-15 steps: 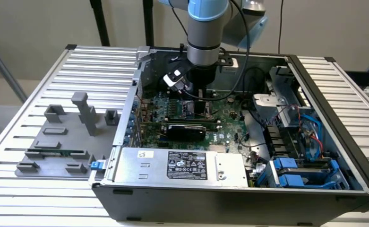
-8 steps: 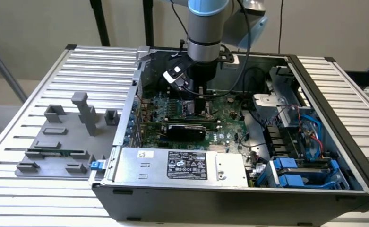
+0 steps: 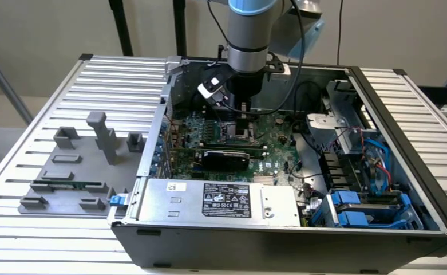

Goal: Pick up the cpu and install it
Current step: 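Place the cpu into insertion slot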

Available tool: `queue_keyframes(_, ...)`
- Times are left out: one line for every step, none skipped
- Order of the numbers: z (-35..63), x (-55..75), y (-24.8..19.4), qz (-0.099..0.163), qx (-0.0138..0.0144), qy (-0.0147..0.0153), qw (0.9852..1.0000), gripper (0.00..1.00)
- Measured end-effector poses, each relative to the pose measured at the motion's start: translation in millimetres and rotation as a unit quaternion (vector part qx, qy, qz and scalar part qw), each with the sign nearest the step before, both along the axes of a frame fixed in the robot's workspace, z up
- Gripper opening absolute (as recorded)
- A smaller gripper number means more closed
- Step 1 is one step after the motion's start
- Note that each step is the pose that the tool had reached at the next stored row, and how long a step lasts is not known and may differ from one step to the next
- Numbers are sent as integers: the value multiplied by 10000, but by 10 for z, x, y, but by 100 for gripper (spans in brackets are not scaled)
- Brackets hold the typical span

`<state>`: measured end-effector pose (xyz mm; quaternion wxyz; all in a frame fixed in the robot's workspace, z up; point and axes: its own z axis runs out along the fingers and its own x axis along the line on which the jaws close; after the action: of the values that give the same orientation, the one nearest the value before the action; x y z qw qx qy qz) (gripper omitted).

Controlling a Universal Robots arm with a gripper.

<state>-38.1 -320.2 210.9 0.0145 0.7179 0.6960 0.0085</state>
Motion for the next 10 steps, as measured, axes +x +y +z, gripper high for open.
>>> queue_keyframes(1, 0, 0, 0, 0, 0, 10000, 36)
queue_keyframes(1, 0, 0, 0, -1, 0, 10000, 36)
queue_keyframes(1, 0, 0, 0, -1, 1, 10000, 30)
queue_keyframes(1, 0, 0, 0, -1, 1, 10000, 24)
queue_keyframes(1, 0, 0, 0, -1, 0, 10000, 24)
queue_keyframes(1, 0, 0, 0, -1, 1, 10000, 18)
queue_keyframes(1, 0, 0, 0, -1, 1, 10000, 12)
queue_keyframes(1, 0, 0, 0, -1, 0, 10000, 11)
queue_keyframes(1, 0, 0, 0, -1, 1, 10000, 11)
queue_keyframes(1, 0, 0, 0, -1, 1, 10000, 11)
